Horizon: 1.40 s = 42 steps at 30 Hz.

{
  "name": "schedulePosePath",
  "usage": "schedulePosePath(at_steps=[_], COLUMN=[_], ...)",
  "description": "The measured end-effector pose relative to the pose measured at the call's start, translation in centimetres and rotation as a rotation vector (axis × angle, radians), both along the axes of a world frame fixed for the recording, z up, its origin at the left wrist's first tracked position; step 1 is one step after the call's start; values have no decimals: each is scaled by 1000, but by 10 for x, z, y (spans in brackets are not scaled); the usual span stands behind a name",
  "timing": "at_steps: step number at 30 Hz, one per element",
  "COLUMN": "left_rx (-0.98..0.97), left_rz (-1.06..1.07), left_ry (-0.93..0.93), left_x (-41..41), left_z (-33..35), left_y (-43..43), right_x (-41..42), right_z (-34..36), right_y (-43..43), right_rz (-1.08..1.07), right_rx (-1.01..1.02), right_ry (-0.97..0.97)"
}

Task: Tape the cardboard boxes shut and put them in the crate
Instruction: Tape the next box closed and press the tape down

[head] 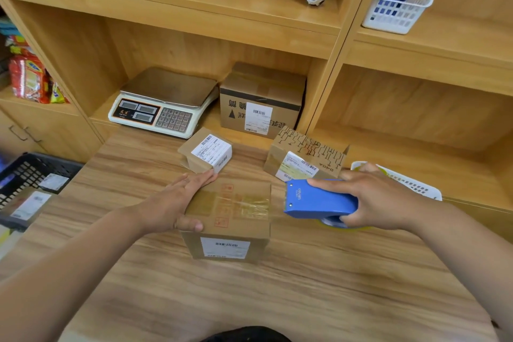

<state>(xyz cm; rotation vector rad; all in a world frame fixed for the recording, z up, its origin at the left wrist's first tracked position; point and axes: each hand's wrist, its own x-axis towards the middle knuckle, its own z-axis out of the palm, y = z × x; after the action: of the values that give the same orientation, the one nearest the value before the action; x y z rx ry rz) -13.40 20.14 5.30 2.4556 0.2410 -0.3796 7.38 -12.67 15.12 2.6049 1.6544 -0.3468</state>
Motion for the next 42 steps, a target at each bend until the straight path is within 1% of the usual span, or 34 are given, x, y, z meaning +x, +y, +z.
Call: schedulePosePath(at_steps=[6,9,12,14,15,16,18,20,25,30,32,34,37,42], left_rx=[48,151,266,439,503,522,448,363,388,351,334,322,322,344], left_rz=[-7,-18,-7,16,22,24,16,31,144,201,215,215,214,223], left_ry=[-1,64,158,97,15,-86,-241,-301,-353,-389,-385,-379,-373,-398], left_x=[3,8,21,38,47,56,71,84,94,94,93,92,92,93], left_z=[-4,11,43,57,59,58,48,32,5,5,6,6,6,3], left_y=[2,-6,-31,-55,-70,-87,-117,-142,-157,-157,-157,-157,-158,-160], right_x=[8,6,8,8,8,7,8,10,12,10,5,1,0,-7], right_z=[-10,-14,-15,-14,-14,-14,-15,-19,-25,-33,-30,-28,-38,-45], right_y=[-35,-34,-35,-35,-34,-34,-35,-37,-43,-49,-47,-43,-40,-31], right_rz=[-43,-11,0,8,16,24,18,6,-15,-23,-38,39,152,106], right_rx=[-12,-15,-7,-5,-5,-2,12,13,0,-15,-51,-40,123,-11], right_ry=[5,-35,-57,-54,-52,-49,-28,-18,-54,-76,-75,-175,-302,-411])
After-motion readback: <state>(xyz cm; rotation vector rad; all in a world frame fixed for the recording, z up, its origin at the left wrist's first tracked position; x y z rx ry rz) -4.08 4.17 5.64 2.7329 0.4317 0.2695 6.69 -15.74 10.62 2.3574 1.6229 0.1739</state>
